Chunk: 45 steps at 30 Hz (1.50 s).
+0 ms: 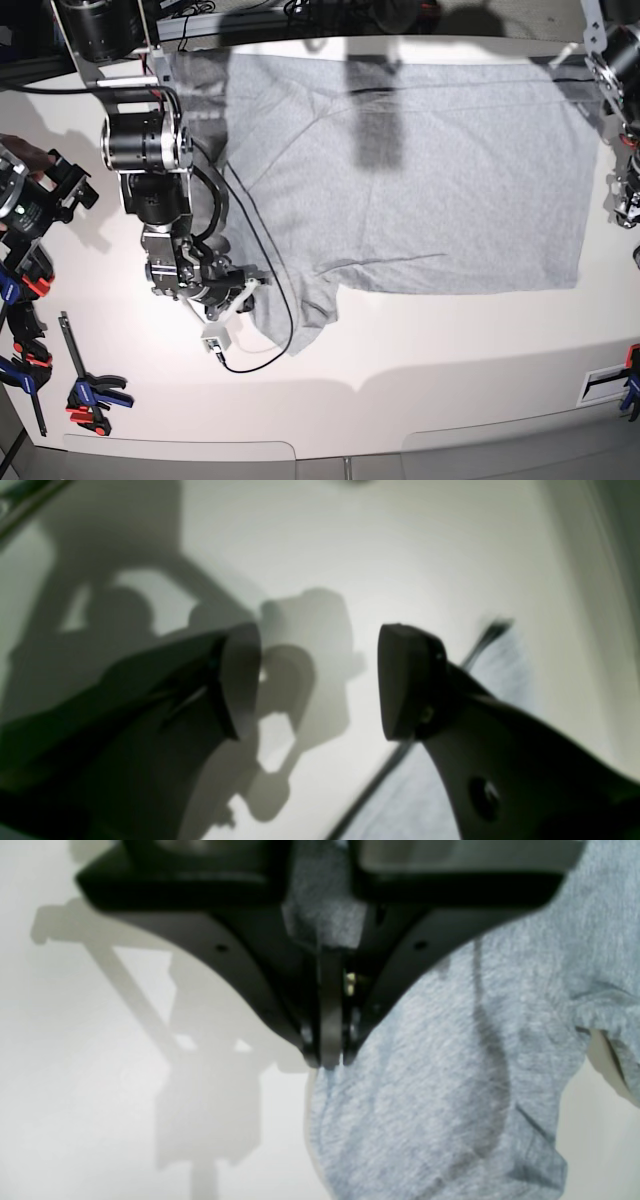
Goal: Fold the T-shirt properly
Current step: 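Reach the left gripper to the opposite hem corner and grasp it, then lift both grippers and fold the grasped edge over the shirt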
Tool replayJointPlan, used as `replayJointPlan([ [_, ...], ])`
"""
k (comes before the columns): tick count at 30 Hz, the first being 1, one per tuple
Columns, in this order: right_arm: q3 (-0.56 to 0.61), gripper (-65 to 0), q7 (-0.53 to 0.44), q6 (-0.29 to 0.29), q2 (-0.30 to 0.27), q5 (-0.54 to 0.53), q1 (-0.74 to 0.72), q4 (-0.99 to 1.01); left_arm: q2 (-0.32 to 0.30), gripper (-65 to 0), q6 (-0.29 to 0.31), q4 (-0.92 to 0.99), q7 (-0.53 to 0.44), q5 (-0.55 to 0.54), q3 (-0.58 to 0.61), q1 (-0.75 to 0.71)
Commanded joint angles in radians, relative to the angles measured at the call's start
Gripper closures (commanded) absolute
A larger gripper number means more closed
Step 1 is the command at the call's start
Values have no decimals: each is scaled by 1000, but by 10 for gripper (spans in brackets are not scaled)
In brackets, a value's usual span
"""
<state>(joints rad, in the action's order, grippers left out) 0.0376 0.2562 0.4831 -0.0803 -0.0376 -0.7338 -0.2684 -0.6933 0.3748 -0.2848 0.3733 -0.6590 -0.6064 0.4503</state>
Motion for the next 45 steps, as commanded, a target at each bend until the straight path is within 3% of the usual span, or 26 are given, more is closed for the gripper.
replayJointPlan([
  [1,3,0,80,-3,0,35,-2,9,-11,-345,14,15,10,-6,0,27],
  [15,3,0,80,0,0,35,-2,9,108,-321,19,29,22,56,6,135],
  [27,3,0,80,0,0,35,-2,9,147,-317,14,29,-10,56,249,206],
  [30,3,0,80,0,0,35,-2,9,146,-242,14,29,-19,56,254,206],
  [34,3,0,80,0,0,35,-2,9,142,0,14,29,-61,56,254,206],
  [37,3,0,79,0,0,35,-2,-6,141,0,26,23,-79,56,254,206],
  [40,3,0,85,21,0,35,6,-68,140,0,103,11,-71,55,254,204],
  [45,3,0,201,69,0,-18,34,-221,125,0,191,-45,-39,-17,254,173],
])
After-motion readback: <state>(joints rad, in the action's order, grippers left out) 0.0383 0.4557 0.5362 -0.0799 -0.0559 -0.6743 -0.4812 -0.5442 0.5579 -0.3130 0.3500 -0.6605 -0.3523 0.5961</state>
